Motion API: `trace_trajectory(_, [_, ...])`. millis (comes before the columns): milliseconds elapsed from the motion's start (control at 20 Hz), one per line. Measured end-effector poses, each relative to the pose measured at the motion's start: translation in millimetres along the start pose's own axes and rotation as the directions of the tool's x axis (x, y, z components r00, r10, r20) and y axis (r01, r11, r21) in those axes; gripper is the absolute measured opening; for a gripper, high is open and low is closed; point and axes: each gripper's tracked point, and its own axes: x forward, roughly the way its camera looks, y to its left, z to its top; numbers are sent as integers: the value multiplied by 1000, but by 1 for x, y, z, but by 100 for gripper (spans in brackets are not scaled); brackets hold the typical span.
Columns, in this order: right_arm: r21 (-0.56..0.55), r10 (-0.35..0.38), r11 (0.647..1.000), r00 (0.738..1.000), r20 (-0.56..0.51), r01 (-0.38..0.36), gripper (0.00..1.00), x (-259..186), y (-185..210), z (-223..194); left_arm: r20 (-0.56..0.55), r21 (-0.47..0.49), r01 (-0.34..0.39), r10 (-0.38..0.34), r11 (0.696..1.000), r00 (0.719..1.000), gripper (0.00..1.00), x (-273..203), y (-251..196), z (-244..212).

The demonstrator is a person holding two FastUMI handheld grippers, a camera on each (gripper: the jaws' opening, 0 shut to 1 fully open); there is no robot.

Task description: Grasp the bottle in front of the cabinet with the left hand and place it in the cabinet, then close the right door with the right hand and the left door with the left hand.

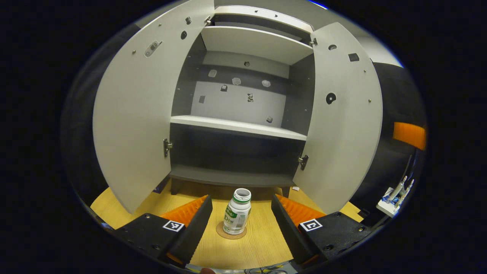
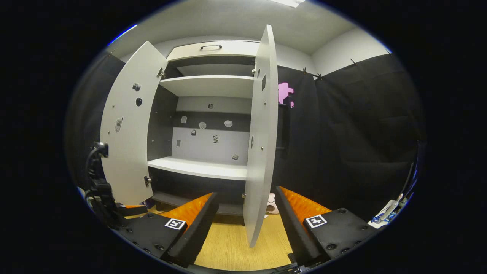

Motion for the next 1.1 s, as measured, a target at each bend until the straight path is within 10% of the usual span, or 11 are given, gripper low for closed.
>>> trace_trajectory(900, [-58,-56,997,993,-103,50,94,0,-24,-39,-251,74,-7,26,997,968,95,108,9,-121])
trace_trajectory(1100, [-53,-58,997,993,-100,53,98,0,-26,-39,-267,87,16,8,996,964,80,109,11,-122])
